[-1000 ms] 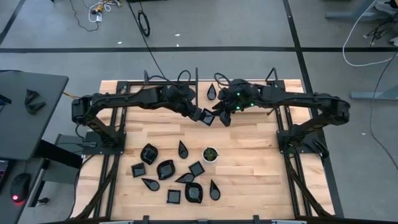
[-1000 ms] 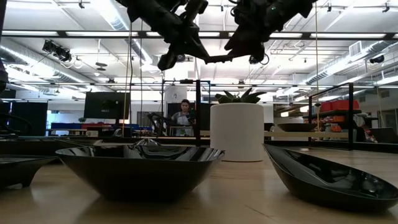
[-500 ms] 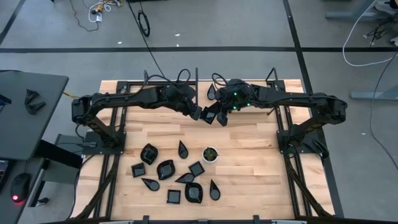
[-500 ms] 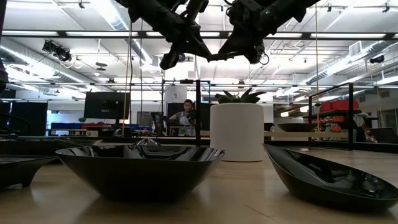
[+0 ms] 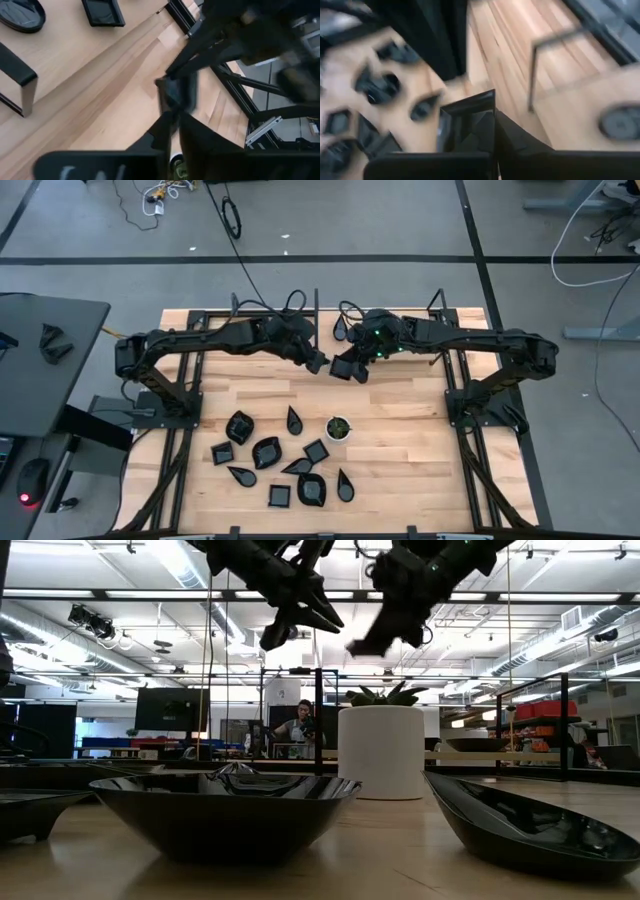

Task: Pick & Place Mini shaped plates
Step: Stack the square plate on top of the square plate on the shelf

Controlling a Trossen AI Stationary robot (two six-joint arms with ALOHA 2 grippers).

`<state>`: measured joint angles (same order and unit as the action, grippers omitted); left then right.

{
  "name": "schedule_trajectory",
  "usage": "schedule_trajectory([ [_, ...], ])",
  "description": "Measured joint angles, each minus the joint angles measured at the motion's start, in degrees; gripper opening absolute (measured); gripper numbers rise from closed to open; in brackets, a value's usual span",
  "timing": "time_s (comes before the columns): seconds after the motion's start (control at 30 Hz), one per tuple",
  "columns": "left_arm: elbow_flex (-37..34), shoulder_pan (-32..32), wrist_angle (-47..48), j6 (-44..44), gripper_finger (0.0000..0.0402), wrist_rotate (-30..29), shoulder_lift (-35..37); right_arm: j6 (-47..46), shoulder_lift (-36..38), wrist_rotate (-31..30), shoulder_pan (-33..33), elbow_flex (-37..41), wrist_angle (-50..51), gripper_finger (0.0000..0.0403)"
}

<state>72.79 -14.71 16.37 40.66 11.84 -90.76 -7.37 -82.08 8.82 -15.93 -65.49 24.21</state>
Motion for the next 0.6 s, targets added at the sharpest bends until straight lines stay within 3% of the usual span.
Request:
schedule_trajectory([
  [0.17, 0.0, -0.01, 0.05, -0.01, 0.0095, -0.05, 0.0, 3.95, 0.21, -0.46, -5.99, 0.02, 6.81, 0.0003],
  [0.37, 0.0, -0.01, 0.14, 0.02, 0.0131, -0.43, 0.0, 11.58, 0.2, 0.7, -17.97, 0.04, 10.07, 0.0003],
  [0.6, 0.0, 0.1, 0.16, 0.12, 0.0136, -0.45, 0.0, 19.0, 0.2, 13.95, -31.08, 8.5, 1.74, 0.0002],
])
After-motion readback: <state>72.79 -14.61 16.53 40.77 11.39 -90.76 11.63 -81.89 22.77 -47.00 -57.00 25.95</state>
